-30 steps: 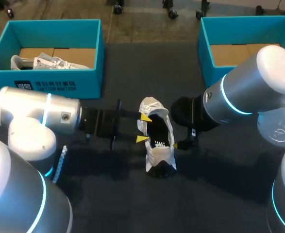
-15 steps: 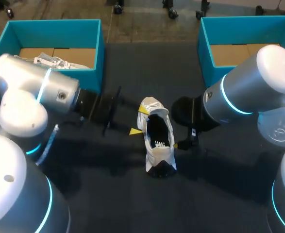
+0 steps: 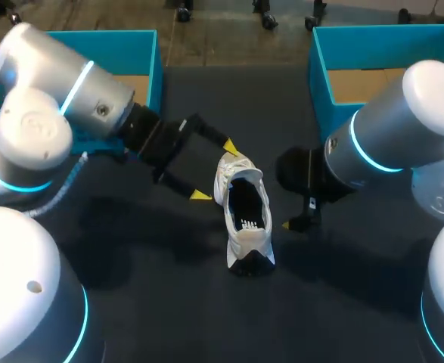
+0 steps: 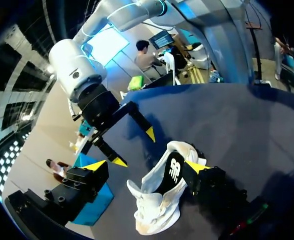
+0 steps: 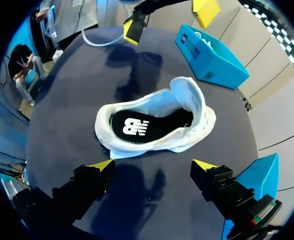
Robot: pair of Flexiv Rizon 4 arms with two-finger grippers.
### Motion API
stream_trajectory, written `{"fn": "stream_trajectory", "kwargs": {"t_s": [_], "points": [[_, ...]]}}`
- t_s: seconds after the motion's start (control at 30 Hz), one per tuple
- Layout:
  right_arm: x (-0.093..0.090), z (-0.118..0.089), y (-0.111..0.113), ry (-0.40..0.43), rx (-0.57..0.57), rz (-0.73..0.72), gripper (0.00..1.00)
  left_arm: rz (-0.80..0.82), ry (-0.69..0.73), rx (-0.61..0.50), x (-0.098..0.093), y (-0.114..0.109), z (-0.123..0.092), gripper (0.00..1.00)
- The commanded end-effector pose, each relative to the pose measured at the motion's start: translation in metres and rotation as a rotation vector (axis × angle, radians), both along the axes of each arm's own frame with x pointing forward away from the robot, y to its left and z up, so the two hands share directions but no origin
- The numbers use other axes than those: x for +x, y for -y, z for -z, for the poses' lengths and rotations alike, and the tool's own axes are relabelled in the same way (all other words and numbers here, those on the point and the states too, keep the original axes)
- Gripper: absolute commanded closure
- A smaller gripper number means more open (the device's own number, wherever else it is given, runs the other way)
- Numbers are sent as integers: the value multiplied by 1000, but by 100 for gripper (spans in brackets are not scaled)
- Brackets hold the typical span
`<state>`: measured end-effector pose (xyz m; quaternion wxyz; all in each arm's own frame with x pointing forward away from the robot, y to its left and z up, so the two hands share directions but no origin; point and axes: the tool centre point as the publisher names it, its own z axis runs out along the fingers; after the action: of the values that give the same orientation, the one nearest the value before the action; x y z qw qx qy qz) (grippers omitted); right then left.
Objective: Take the shoe out of the shoebox, open the shoe tongue, remove and reinsert the insole, then place the shoe into the shoebox
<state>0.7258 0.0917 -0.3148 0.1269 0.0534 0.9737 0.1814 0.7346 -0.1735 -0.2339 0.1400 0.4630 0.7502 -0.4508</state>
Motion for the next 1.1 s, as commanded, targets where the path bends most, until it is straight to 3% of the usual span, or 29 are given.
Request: {"fn": "stream_trajectory", "kwargs": {"t_s": [0.03,0.37,0.57,0.97,1.1], "points": [[-4,-18,12,-9,-17,3,0,138,-30,172,6,0,-11,0],[-1,-33,24,-42,-50,-6,0,264,10,325,16,0,-19,0],[3,-43,35,-86,-71,-34,0,323,51,444,19,-5,-9,0],[9,-60,66,-100,-77,-82,0,307,45,461,20,-6,-6,0],[11,-73,77,-109,-99,-106,0,307,45,461,20,-6,-6,0]]}}
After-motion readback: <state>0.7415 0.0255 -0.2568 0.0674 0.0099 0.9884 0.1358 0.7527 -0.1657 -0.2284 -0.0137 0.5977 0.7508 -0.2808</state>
